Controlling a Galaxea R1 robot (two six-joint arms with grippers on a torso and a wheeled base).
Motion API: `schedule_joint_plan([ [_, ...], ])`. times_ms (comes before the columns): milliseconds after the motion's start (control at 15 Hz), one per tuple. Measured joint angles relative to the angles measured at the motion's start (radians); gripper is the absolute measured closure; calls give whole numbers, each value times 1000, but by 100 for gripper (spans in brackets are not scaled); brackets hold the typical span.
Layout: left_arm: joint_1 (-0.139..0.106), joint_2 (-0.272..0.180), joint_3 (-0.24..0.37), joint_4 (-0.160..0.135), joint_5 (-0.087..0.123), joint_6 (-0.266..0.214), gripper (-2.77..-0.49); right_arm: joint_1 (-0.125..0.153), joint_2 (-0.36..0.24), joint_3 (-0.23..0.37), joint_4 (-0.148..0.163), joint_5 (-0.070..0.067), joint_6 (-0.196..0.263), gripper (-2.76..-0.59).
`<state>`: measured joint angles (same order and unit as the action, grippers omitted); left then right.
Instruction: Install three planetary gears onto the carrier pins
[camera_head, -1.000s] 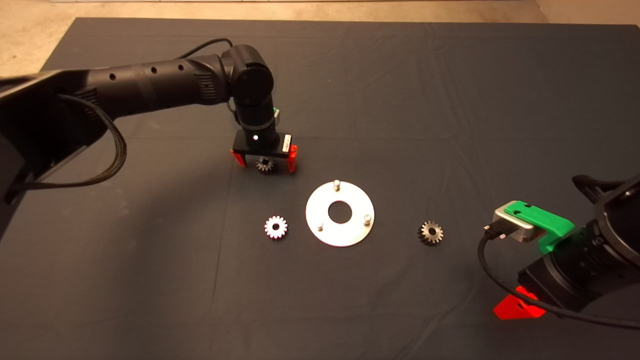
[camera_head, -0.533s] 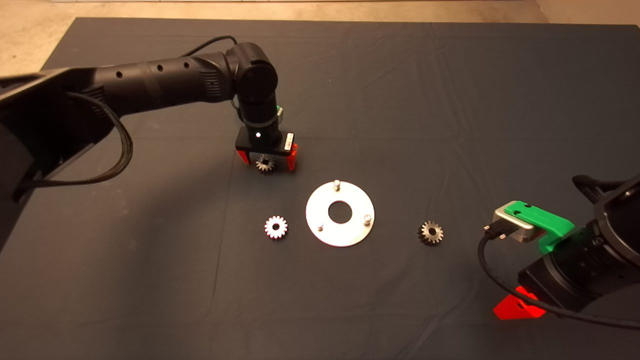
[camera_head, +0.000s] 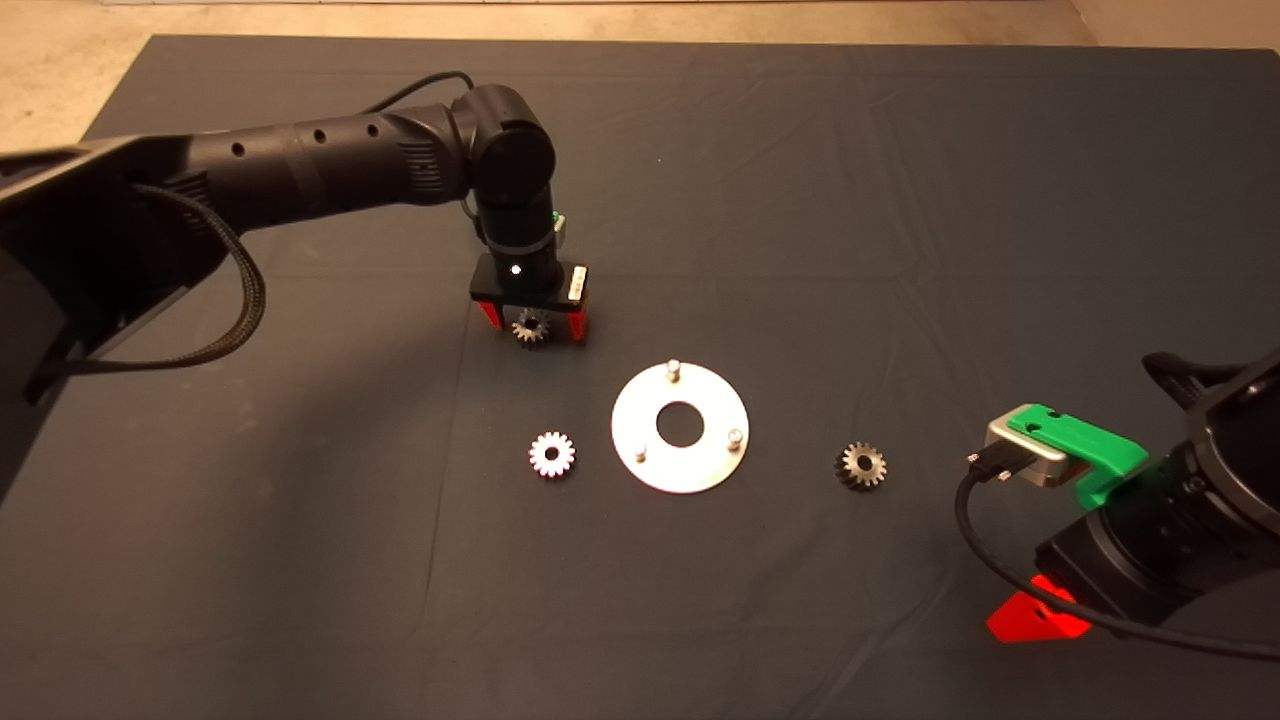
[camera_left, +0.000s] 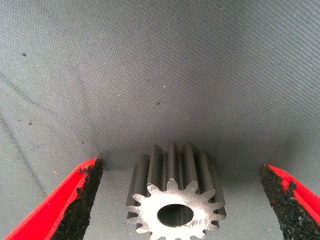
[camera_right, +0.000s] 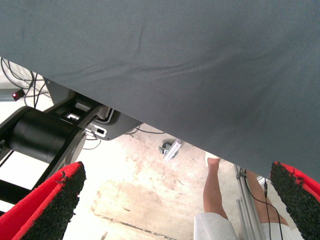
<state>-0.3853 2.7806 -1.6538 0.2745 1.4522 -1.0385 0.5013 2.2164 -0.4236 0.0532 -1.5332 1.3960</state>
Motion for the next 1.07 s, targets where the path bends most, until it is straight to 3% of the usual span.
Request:
schedule_joint_plan([
  [467, 0, -3, 0, 0, 6, 0, -183, 0, 0, 0, 0, 0, 0, -275],
  [1067, 0, -2, 0, 0, 6, 1, -153, 0, 0, 0, 0, 0, 0, -275],
])
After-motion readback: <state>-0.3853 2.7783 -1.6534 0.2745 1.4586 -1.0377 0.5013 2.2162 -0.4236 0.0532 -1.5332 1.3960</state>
